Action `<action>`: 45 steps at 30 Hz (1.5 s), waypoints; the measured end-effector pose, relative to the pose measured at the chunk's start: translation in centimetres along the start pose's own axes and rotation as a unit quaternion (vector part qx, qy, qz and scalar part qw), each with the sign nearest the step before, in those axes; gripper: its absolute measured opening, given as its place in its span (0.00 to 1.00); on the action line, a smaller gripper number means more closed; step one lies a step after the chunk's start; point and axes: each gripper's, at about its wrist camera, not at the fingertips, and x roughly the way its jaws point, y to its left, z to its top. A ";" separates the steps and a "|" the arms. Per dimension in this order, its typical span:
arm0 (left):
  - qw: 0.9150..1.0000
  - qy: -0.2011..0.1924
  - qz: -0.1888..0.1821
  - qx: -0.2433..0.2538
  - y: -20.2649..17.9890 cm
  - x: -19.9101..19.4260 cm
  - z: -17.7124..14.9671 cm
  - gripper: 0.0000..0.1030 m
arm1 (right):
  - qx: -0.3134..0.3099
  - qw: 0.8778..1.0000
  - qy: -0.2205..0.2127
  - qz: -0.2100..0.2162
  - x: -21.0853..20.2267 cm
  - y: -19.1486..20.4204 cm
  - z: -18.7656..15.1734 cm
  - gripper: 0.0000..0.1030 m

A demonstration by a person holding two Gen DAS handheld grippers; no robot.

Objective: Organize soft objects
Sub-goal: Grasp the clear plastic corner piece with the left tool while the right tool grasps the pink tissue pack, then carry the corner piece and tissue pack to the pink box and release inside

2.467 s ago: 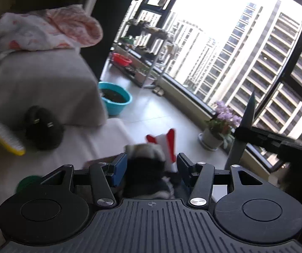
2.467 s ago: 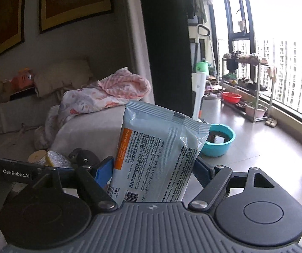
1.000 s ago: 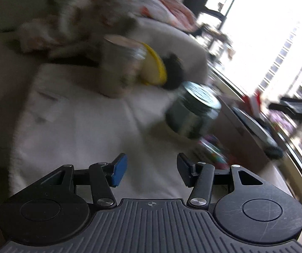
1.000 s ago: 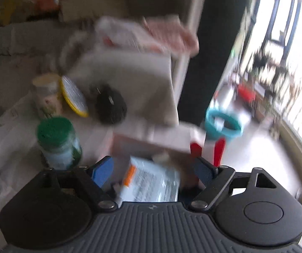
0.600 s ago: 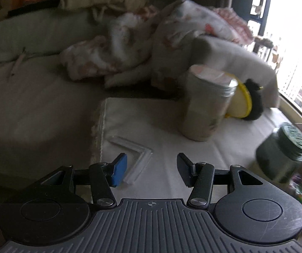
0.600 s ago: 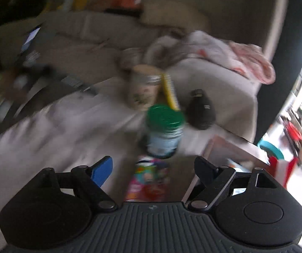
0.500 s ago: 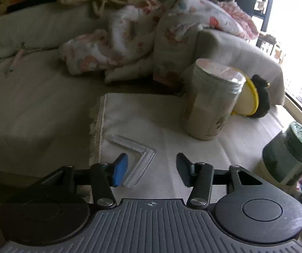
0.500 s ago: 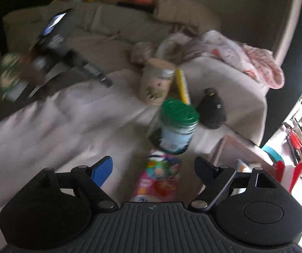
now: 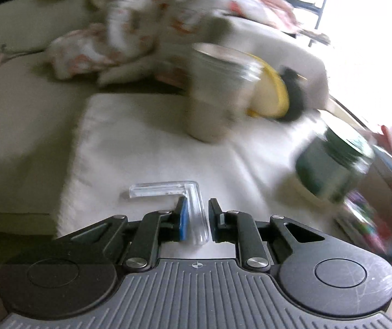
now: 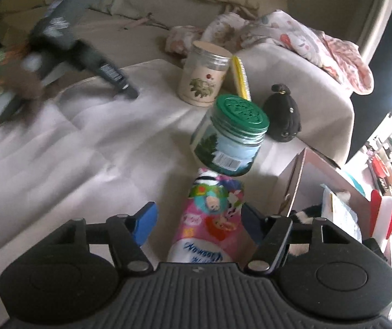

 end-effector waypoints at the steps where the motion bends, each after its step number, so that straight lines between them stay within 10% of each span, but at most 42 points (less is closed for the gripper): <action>1: 1.000 0.002 -0.008 0.007 -0.7 -0.3 -0.5 0.18 | 0.003 1.000 0.003 -0.003 0.4 -0.2 0.3 0.66; 11: 0.998 -0.044 -0.028 0.046 -2.4 -1.0 -3.4 0.19 | 0.084 0.991 0.102 0.028 5.9 -2.6 3.6 0.58; 17: 0.998 -0.043 -0.047 0.024 -1.5 -1.0 -3.1 0.19 | 0.094 0.983 0.082 0.138 3.4 -1.6 3.0 0.56; 23: 0.998 -0.038 -0.040 0.018 -1.8 -1.0 -3.0 0.19 | 0.035 0.995 0.049 0.075 2.3 -0.2 2.0 0.71; 34: 0.999 -0.011 0.004 0.032 -3.3 -0.7 -2.2 0.19 | 0.059 0.988 0.062 0.131 2.3 0.0 0.4 0.72; 45: 0.998 0.045 0.012 0.041 -3.9 0.3 0.1 0.18 | 0.029 0.987 0.051 0.148 0.5 1.3 -1.1 0.50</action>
